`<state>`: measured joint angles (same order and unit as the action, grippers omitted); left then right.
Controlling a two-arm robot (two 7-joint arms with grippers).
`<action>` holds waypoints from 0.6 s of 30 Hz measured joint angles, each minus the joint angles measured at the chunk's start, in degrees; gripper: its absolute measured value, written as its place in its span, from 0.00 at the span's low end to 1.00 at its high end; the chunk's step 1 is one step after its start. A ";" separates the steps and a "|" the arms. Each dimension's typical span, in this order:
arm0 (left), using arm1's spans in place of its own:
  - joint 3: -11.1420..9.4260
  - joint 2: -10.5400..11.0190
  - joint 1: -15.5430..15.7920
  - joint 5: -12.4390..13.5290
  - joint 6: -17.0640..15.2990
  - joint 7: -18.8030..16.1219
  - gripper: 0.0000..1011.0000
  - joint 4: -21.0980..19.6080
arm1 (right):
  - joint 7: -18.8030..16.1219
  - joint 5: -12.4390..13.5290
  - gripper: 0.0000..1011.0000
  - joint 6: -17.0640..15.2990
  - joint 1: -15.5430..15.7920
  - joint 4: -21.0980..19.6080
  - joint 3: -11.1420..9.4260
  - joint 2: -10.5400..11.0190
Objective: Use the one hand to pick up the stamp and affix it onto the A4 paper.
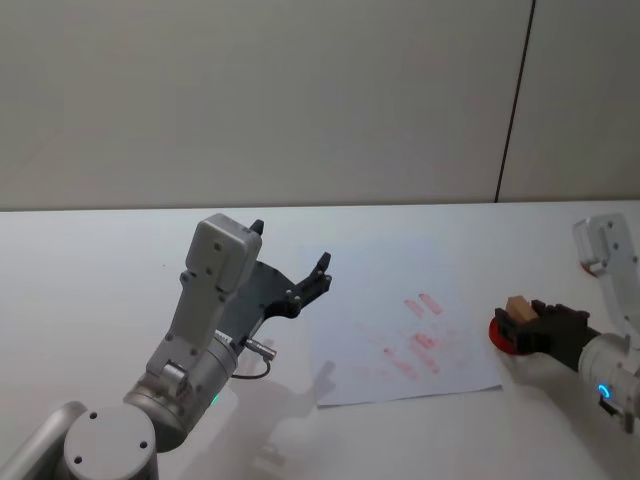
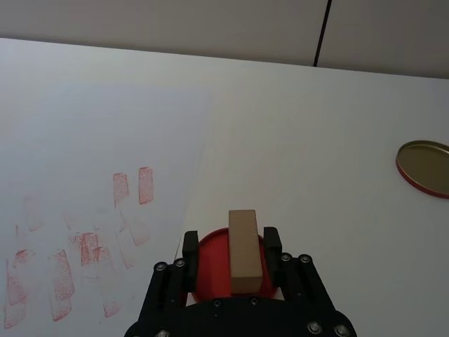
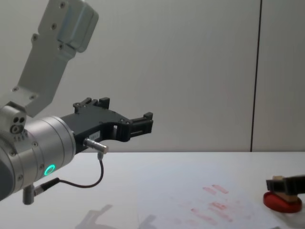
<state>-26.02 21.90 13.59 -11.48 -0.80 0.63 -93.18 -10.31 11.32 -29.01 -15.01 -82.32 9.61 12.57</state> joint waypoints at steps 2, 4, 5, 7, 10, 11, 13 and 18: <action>0.00 0.00 0.00 0.00 0.00 0.00 0.98 0.00 | -0.07 0.00 0.58 0.21 0.14 -0.34 -0.01 0.06; 0.00 0.00 0.00 0.00 0.00 0.00 0.98 0.00 | -0.11 -0.03 0.63 0.67 0.39 -1.09 -0.04 0.20; 0.00 0.00 0.00 0.00 0.00 0.00 0.98 0.00 | -0.12 -0.12 0.68 1.02 0.56 -1.65 -0.08 0.28; 0.00 0.00 0.00 0.00 0.00 0.00 0.98 0.00 | -0.11 -0.21 0.73 1.31 0.74 -2.28 -0.13 0.39; 0.00 0.00 0.00 0.00 0.00 0.00 0.98 0.00 | -0.03 -0.55 0.82 2.05 1.19 -3.67 -0.21 0.65; 0.00 0.00 0.00 0.00 0.00 0.00 0.98 0.00 | 0.02 -0.65 0.84 2.25 1.29 -4.17 -0.23 0.72; 0.00 0.00 0.00 0.00 0.00 0.00 0.98 0.00 | 0.21 -1.00 0.91 2.91 1.67 -5.47 -0.33 0.96; 0.00 0.00 0.00 0.00 0.00 0.00 0.98 0.00 | 0.72 -2.12 0.99 4.67 2.62 -8.50 -0.48 1.55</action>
<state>-26.02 21.90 13.59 -11.48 -0.80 0.62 -93.18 -9.59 9.21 -24.34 -12.39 -90.82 9.13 14.13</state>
